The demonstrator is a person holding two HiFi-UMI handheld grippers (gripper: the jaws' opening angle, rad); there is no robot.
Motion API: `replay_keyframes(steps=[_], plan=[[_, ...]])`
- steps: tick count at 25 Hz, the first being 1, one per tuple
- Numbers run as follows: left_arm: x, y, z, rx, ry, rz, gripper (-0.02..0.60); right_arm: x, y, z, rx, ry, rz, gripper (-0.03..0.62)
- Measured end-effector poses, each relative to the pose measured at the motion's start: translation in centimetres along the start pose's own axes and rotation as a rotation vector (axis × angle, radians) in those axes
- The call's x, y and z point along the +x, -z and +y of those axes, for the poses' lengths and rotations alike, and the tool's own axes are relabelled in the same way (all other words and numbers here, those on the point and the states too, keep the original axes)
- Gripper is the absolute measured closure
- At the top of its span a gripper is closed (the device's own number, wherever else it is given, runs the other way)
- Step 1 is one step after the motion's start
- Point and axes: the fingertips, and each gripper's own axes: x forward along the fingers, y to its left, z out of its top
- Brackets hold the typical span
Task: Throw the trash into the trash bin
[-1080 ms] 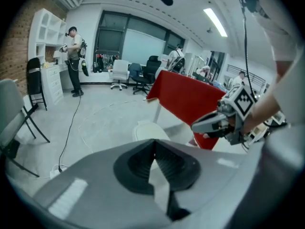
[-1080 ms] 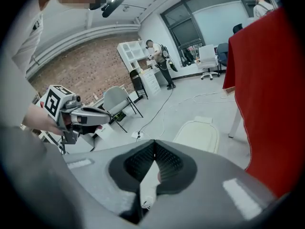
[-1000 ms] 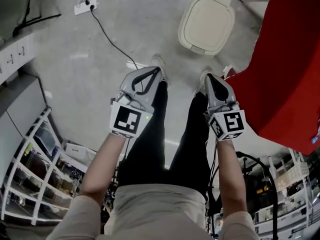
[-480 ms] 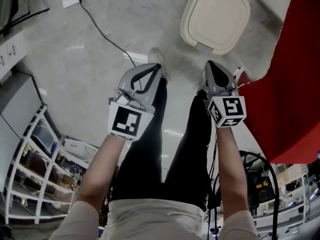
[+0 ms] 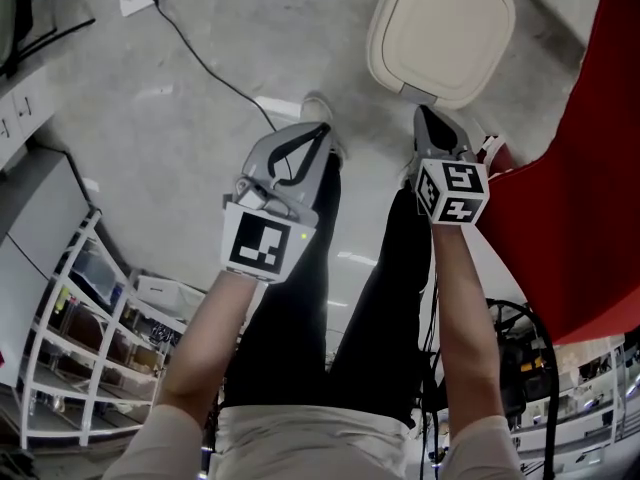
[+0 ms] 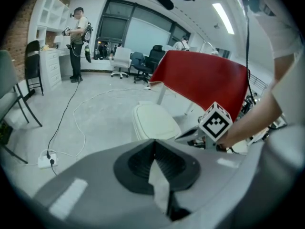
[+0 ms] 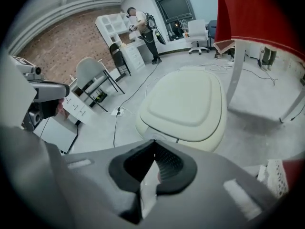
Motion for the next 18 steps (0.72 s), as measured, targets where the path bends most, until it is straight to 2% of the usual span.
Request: replay_keyframes(steps=[4, 9, 14, 18], plan=[[0.1, 0.5, 0.1, -0.008, -0.001, 0.008, 0.578, 1.0, 1.0, -0.5, 0.045, 0.017, 0.045, 0.594], [0.0, 0.7, -0.1, -0.017, 0.001, 0.012, 0.578, 1.0, 1.0, -0.5, -0.032, 0.059, 0.094, 0.592], [-0.1, 0.9, -0.8, -0.017, 0.002, 0.01, 0.578, 1.0, 1.0, -0.4, 0.012, 0.03, 0.096, 0.592], [-0.2, 0.5, -1.5, 0.048, 0.02, -0.006, 0.578, 0.3, 0.4, -0.6, 0.014, 0.012, 0.09, 0.592]])
